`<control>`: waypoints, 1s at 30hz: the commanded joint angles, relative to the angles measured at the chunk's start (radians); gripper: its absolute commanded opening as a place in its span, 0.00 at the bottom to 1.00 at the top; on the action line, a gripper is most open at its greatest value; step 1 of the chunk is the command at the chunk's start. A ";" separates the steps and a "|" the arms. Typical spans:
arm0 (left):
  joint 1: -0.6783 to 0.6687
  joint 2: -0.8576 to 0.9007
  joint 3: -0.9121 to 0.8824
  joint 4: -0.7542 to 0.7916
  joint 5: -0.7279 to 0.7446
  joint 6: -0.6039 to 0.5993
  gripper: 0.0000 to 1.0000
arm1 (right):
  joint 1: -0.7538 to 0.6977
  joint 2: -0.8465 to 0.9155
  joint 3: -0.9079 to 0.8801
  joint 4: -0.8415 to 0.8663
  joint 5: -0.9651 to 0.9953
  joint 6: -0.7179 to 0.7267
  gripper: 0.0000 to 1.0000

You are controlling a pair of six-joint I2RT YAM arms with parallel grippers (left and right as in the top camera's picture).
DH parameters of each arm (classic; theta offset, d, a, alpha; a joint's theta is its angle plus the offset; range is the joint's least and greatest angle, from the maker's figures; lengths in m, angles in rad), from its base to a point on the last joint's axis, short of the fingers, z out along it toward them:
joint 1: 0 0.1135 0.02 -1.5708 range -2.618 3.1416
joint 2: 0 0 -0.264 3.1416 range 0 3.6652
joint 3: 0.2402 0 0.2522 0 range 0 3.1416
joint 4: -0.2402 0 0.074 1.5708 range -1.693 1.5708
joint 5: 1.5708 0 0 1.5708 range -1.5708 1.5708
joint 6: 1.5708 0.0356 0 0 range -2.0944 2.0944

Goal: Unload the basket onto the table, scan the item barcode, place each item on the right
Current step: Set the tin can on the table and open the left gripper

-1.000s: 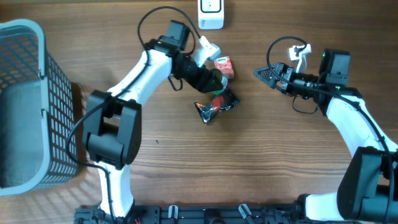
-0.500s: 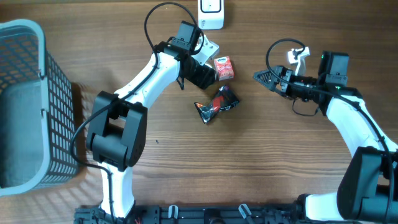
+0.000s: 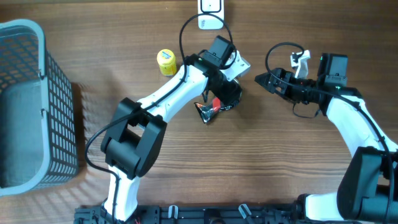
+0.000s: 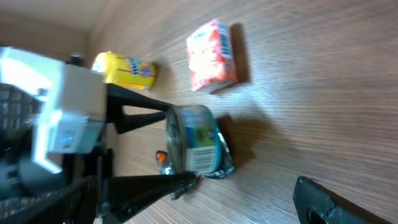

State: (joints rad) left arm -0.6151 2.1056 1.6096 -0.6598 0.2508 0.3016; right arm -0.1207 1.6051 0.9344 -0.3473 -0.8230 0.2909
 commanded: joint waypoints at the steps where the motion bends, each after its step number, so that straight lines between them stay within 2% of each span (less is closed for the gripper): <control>1: 0.000 -0.045 0.020 0.020 -0.024 0.016 0.77 | -0.055 0.014 0.021 -0.039 0.145 0.077 1.00; 9: -0.003 -0.045 0.020 0.042 -0.021 0.016 0.76 | -0.233 0.014 0.021 -0.120 0.199 0.066 1.00; 13: -0.014 -0.045 0.020 0.066 -0.006 0.015 0.76 | -0.257 0.014 0.021 -0.139 0.199 0.042 1.00; 16: -0.019 -0.045 0.020 0.089 -0.017 0.009 0.79 | -0.245 0.014 0.021 -0.154 0.196 0.010 1.00; 20: 0.002 -0.051 0.021 0.119 -0.119 -0.087 0.89 | -0.234 0.014 0.021 -0.181 0.197 -0.095 1.00; 21: 0.012 -0.058 0.021 0.122 -0.131 -0.121 1.00 | -0.234 0.014 0.021 -0.186 0.199 -0.116 1.00; 26: 0.060 -0.127 0.021 0.128 -0.161 -0.255 1.00 | -0.233 0.014 0.021 -0.182 0.200 -0.243 1.00; 30: 0.060 -0.225 0.021 0.148 -0.403 -0.464 1.00 | -0.232 0.014 0.021 -0.177 0.203 -0.229 1.00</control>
State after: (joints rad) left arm -0.5564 2.0113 1.6096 -0.5266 0.0711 0.0647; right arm -0.3576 1.6051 0.9344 -0.5312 -0.6312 0.1165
